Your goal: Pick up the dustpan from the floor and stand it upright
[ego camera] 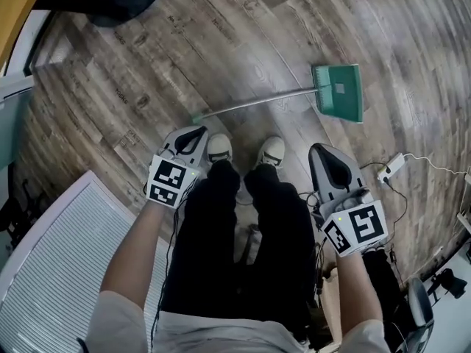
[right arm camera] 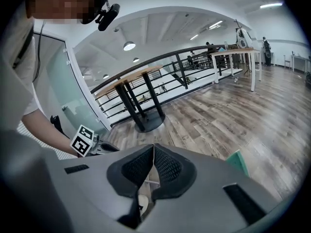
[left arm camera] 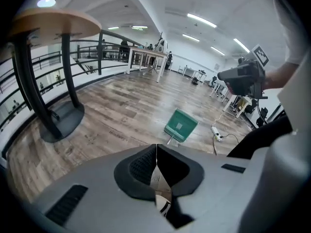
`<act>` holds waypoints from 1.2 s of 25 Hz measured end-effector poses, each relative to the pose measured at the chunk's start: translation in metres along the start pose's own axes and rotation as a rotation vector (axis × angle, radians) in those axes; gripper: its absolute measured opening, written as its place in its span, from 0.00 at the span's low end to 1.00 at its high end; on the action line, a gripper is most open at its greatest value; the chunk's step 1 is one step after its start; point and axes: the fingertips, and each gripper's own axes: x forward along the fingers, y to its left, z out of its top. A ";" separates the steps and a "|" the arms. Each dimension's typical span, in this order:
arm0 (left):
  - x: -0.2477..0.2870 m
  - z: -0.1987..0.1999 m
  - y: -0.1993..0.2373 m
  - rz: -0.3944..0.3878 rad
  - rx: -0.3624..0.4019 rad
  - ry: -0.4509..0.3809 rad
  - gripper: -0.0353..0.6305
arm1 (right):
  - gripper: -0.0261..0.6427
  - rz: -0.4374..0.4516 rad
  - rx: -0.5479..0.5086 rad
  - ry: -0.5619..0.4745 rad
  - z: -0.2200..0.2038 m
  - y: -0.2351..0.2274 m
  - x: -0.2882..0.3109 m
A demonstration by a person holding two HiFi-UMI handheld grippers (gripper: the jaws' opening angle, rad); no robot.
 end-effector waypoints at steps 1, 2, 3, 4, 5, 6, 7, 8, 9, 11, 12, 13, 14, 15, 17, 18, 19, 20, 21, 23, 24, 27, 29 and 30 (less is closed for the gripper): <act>0.010 -0.009 0.004 -0.003 -0.010 0.009 0.09 | 0.08 0.001 0.001 0.002 -0.008 -0.005 0.009; 0.018 -0.018 0.008 -0.003 -0.015 0.018 0.09 | 0.08 0.001 0.003 0.007 -0.017 -0.009 0.018; 0.026 -0.028 0.012 -0.003 -0.015 0.030 0.09 | 0.08 0.002 0.005 0.012 -0.024 -0.014 0.026; 0.034 -0.039 0.016 -0.004 -0.007 0.045 0.09 | 0.08 0.003 0.007 0.018 -0.031 -0.017 0.033; 0.042 -0.051 0.020 -0.006 0.005 0.064 0.09 | 0.08 0.005 0.008 0.022 -0.037 -0.020 0.041; 0.051 -0.063 0.024 -0.010 0.020 0.084 0.09 | 0.08 0.008 0.009 0.025 -0.043 -0.023 0.049; 0.059 -0.075 0.028 -0.014 0.036 0.104 0.09 | 0.08 0.013 0.008 0.027 -0.048 -0.024 0.057; 0.068 -0.088 0.033 -0.019 0.051 0.124 0.09 | 0.08 0.020 0.005 0.028 -0.052 -0.025 0.064; 0.076 -0.100 0.037 -0.024 0.063 0.144 0.09 | 0.08 0.029 0.001 0.028 -0.055 -0.025 0.072; 0.092 -0.124 0.045 -0.023 0.074 0.185 0.19 | 0.08 0.054 -0.005 0.026 -0.060 -0.023 0.085; 0.099 -0.136 0.051 -0.015 0.074 0.204 0.23 | 0.08 0.066 -0.006 0.024 -0.062 -0.022 0.090; 0.106 -0.148 0.057 -0.002 0.070 0.224 0.25 | 0.08 0.077 -0.007 0.020 -0.063 -0.022 0.095; 0.112 -0.161 0.063 0.013 0.067 0.247 0.27 | 0.08 0.088 -0.008 0.015 -0.064 -0.021 0.099; 0.118 -0.174 0.069 0.026 0.066 0.272 0.27 | 0.08 0.098 -0.010 0.008 -0.066 -0.022 0.103; 0.127 -0.201 0.078 0.038 0.081 0.321 0.27 | 0.08 0.119 -0.014 -0.002 -0.068 -0.022 0.111; 0.131 -0.213 0.081 0.039 0.093 0.344 0.27 | 0.08 0.128 -0.017 -0.005 -0.068 -0.021 0.115; 0.135 -0.226 0.085 0.039 0.100 0.365 0.27 | 0.08 0.136 -0.018 -0.008 -0.069 -0.021 0.119; 0.139 -0.237 0.089 0.037 0.101 0.386 0.28 | 0.08 0.143 -0.019 -0.011 -0.069 -0.021 0.124; 0.143 -0.249 0.093 0.035 0.099 0.407 0.29 | 0.08 0.148 -0.018 -0.015 -0.070 -0.021 0.128; 0.151 -0.268 0.103 0.030 0.105 0.446 0.33 | 0.08 0.157 -0.013 -0.024 -0.074 -0.023 0.137; 0.156 -0.276 0.107 0.028 0.114 0.461 0.34 | 0.08 0.161 -0.009 -0.027 -0.076 -0.024 0.140; 0.172 -0.292 0.115 0.025 0.143 0.481 0.35 | 0.08 0.165 -0.005 -0.024 -0.083 -0.032 0.149; 0.185 -0.301 0.113 0.009 0.156 0.494 0.35 | 0.08 0.164 -0.011 -0.021 -0.086 -0.037 0.152; 0.189 -0.306 0.112 -0.002 0.161 0.504 0.35 | 0.08 0.162 -0.016 -0.021 -0.086 -0.039 0.153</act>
